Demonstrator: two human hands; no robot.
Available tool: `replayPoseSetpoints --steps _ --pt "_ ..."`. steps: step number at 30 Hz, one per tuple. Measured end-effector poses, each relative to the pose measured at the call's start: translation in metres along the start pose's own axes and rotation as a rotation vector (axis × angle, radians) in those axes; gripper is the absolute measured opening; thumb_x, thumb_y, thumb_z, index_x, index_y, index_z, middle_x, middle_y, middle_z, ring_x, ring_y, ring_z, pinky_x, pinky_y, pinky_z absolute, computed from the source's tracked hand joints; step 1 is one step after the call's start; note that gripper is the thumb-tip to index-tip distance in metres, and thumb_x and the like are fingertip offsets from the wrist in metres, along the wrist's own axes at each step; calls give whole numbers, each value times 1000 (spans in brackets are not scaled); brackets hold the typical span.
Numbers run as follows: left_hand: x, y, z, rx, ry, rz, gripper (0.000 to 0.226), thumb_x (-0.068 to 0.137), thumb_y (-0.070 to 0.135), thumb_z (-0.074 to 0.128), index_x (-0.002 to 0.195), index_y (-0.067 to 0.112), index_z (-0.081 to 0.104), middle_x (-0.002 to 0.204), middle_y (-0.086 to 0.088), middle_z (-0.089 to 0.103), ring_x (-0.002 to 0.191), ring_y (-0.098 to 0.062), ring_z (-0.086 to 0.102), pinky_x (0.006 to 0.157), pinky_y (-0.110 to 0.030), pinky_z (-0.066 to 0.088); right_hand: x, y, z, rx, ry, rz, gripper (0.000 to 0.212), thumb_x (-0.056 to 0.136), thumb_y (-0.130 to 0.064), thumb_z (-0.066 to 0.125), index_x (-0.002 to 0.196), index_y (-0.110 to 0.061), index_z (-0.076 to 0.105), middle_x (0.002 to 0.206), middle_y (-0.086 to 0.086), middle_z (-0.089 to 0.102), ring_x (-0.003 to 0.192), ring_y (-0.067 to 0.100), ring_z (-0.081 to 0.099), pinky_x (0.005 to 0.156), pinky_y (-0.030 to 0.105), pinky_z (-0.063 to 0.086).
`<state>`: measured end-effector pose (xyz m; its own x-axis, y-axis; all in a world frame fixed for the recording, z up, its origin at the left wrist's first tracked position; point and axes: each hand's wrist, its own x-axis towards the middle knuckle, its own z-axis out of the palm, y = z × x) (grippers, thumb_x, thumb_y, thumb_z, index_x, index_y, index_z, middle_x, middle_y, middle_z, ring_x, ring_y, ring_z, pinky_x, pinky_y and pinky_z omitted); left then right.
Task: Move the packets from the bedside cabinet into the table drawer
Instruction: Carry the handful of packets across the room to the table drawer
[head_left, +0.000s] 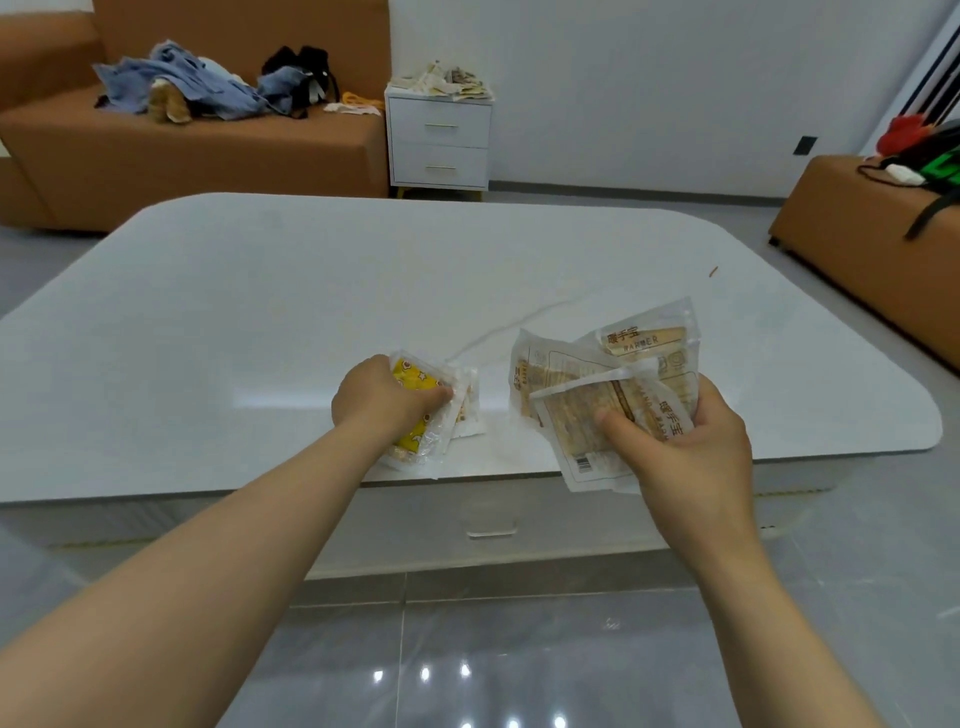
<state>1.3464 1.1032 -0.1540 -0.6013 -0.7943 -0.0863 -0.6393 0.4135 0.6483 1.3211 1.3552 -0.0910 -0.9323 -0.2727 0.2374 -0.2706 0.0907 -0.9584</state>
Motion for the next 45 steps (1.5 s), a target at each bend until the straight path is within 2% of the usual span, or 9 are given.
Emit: replayPoseSetpoints --steps 4,8,12,16,20,24,32,41,45 --pt "-4 0 5 212 57 97 75 66 68 68 112 12 50 111 -8 55 106 -29 53 80 -36 44 -17 2 -1 24 9 16 30 77 -9 73 95 -31 64 89 -17 72 82 -1 68 66 16 55" --pt "-8 -2 3 269 76 124 73 71 69 62 112 10 48 114 -11 52 110 -33 48 81 -40 43 -28 1 -4 26 25 13 29 77 -8 73 91 -32 63 88 -15 72 81 2 68 66 19 56" --pt "-20 -4 -10 278 91 193 62 80 64 57 107 8 50 111 -12 54 106 -34 49 77 -39 42 -40 -6 -11 24 37 10 31 77 -5 72 87 -33 63 85 -17 72 79 2 69 65 18 56" --pt "-61 -9 -21 205 127 461 35 85 38 62 109 13 60 106 -5 59 104 -28 51 80 -34 42 -55 -8 -23 45 52 20 34 77 -5 73 91 -34 63 86 -21 71 81 -2 68 64 13 55" --pt "-116 -22 -10 101 -39 564 15 83 34 65 91 22 65 87 9 63 87 -12 58 73 -26 43 -74 4 -37 14 47 51 34 78 -6 73 94 -34 64 88 -20 71 82 -1 68 63 14 55" --pt "-137 -41 26 194 -190 563 26 84 33 64 107 20 63 103 5 63 98 -14 57 82 -26 44 -81 20 -48 -62 32 88 32 77 -7 73 94 -34 65 88 -18 72 82 1 69 68 24 58" --pt "-131 -57 77 338 -235 520 47 88 31 58 132 16 50 128 -4 55 118 -24 50 97 -30 40 -77 46 -69 -173 39 92 32 76 -7 72 87 -36 62 81 -20 70 78 -3 66 62 14 55" --pt "-129 -56 106 503 -382 500 72 85 37 60 145 13 30 146 -7 38 131 -29 36 108 -32 31 -74 57 -68 -196 -37 102 29 75 -7 70 92 -31 64 81 -20 69 75 -4 65 58 10 51" --pt "-126 -53 107 516 -394 491 75 82 39 63 144 10 31 143 -8 39 128 -29 39 105 -32 34 -74 58 -67 -221 -52 107 28 75 -8 69 92 -29 65 81 -18 70 75 -2 66 61 14 53"
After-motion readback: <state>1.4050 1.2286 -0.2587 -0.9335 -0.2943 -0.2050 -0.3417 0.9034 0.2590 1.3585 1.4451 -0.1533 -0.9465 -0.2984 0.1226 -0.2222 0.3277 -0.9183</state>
